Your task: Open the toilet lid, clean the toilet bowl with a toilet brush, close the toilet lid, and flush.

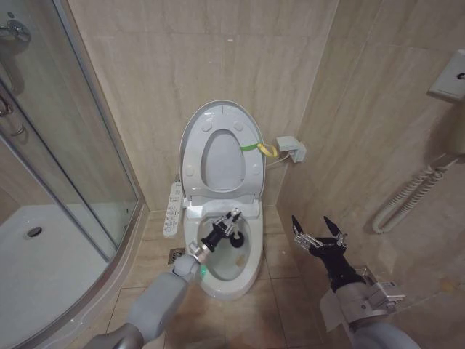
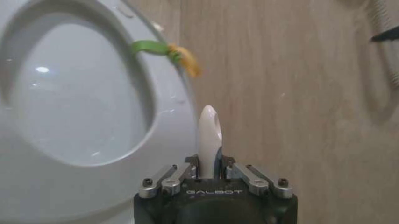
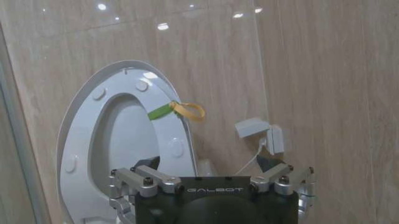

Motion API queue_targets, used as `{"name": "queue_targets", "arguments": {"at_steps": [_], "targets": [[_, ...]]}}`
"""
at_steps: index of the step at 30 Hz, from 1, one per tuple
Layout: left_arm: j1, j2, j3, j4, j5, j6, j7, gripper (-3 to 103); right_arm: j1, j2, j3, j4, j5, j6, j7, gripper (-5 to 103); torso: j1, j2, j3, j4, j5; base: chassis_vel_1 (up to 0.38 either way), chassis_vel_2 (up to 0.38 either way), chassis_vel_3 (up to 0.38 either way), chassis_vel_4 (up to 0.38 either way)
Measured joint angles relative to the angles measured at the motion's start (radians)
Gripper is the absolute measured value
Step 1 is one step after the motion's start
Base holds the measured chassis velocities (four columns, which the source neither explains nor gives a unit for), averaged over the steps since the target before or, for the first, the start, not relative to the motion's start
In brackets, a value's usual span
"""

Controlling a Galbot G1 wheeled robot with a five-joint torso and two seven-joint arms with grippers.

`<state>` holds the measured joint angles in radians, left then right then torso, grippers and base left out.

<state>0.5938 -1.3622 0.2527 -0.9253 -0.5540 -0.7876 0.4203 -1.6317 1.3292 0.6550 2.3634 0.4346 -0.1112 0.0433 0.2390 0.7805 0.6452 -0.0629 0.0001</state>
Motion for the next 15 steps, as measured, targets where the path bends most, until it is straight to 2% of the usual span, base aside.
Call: {"name": "queue_targets", "arguments": {"at_steps": [7,15], "targets": [[0.001,-0.025,0.040,-0.005,-0.018,-0.002,0.009,21,0.000,0.000,0.000,0.000,0.000,0.000,0.000,100,0.000,0.000,0.000,-0.0002,0.0000,0.000,0.000,0.000,0.000],[-0.001,-0.061,0.046,0.095,-0.052,-0.021,0.041,21,0.000,0.000,0.000,0.000,0.000,0.000,0.000,100,0.000,0.000,0.000,0.0001,-0.0001,0.000,0.000,0.000,0.000]]}}
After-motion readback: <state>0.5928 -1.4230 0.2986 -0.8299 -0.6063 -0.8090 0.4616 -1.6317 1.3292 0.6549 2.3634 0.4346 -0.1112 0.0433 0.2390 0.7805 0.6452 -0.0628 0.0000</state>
